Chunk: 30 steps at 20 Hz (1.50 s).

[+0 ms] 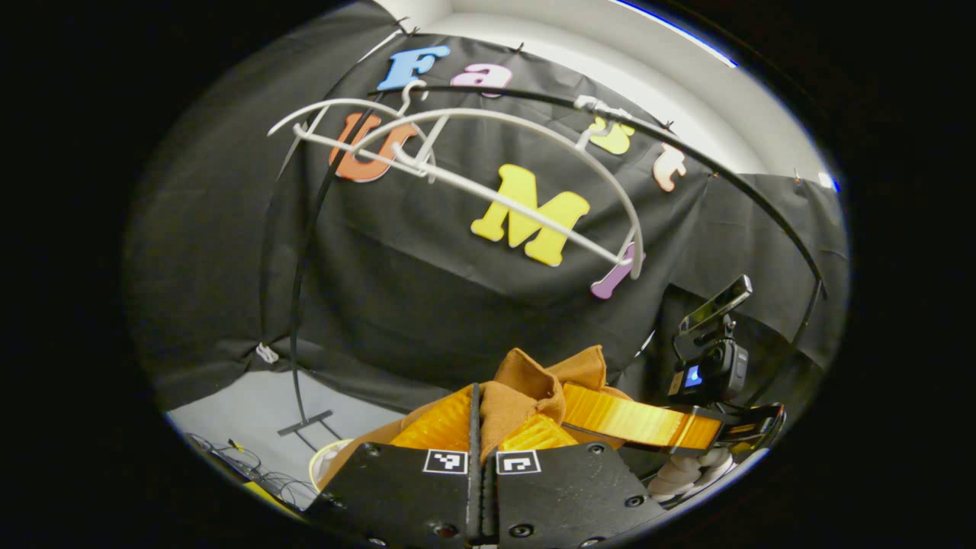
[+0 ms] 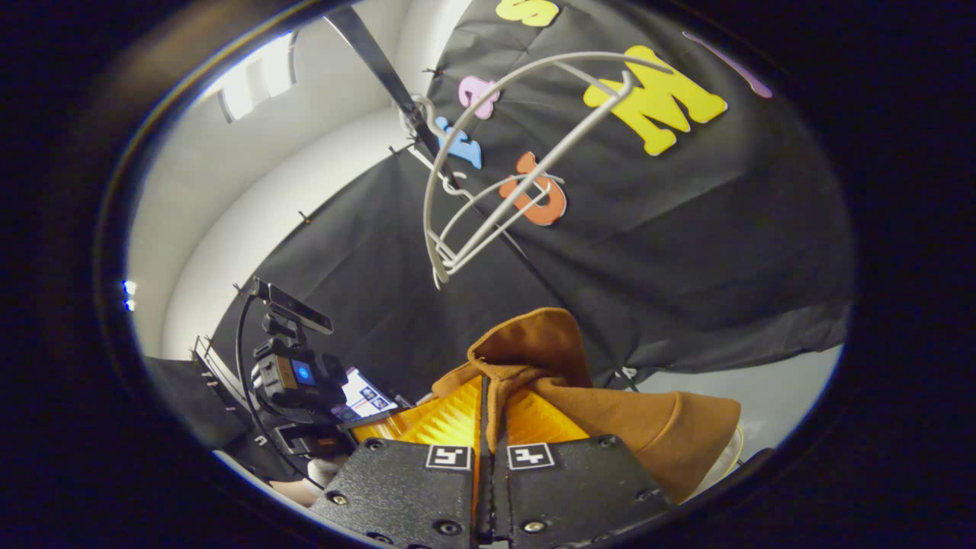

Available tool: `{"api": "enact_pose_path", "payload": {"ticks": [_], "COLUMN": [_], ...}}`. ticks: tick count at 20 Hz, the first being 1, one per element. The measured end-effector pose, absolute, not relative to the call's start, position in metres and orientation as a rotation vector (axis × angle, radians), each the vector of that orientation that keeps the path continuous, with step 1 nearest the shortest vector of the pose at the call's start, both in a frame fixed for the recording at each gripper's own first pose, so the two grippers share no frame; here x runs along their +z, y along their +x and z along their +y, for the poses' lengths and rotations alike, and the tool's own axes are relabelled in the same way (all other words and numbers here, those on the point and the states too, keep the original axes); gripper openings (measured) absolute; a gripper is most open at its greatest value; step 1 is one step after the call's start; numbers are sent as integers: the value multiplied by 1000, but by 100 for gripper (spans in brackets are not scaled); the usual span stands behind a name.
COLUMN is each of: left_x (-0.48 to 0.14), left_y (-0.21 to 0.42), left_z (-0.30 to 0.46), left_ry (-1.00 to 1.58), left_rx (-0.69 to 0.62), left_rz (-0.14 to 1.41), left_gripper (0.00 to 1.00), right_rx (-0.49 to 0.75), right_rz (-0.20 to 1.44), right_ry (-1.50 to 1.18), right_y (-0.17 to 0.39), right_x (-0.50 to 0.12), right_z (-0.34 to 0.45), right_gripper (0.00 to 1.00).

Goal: Grasp the clothes on the hanger with both hands and then place them into the laundry hamper below.

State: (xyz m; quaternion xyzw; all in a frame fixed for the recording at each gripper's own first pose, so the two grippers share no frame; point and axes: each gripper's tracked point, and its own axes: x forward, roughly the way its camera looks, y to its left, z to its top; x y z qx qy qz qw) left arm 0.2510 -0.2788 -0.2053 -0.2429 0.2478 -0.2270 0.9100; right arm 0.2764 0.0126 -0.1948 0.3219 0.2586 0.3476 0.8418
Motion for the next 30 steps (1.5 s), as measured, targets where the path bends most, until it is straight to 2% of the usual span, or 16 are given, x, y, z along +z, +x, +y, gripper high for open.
{"api": "enact_pose_path", "payload": {"ticks": [9,14,17,24,26,27,29,30], "left_x": [-393,-461,-475,-478,-473,-466,-475,-474], "left_y": [183,139,128,135,140,141,142,141], "left_z": [-280,-288,-291,-270,-275,-277,-265,-258], "left_ry": [-560,-493,-450,-255,-287,-321,-307,-301], "left_rx": [-322,-259,-236,-197,-200,-213,-181,-166], "left_rz": [904,1121,1182,1192,1173,1162,1163,1161], "left_gripper": [0,0,0,0,0,25,75,100], "right_rx": [503,329,302,243,214,200,174,166], "right_rz": [949,1152,1215,1198,1158,1138,1130,1131], "right_ry": [650,516,483,355,306,291,258,251], "right_y": [243,214,204,210,222,227,228,225], "right_x": [-386,-469,-478,-476,-477,-476,-473,-472], "right_z": [11,-1,3,-15,-30,-36,-44,-45], "right_gripper": [5,5,4,6,36,51,67,70]}}
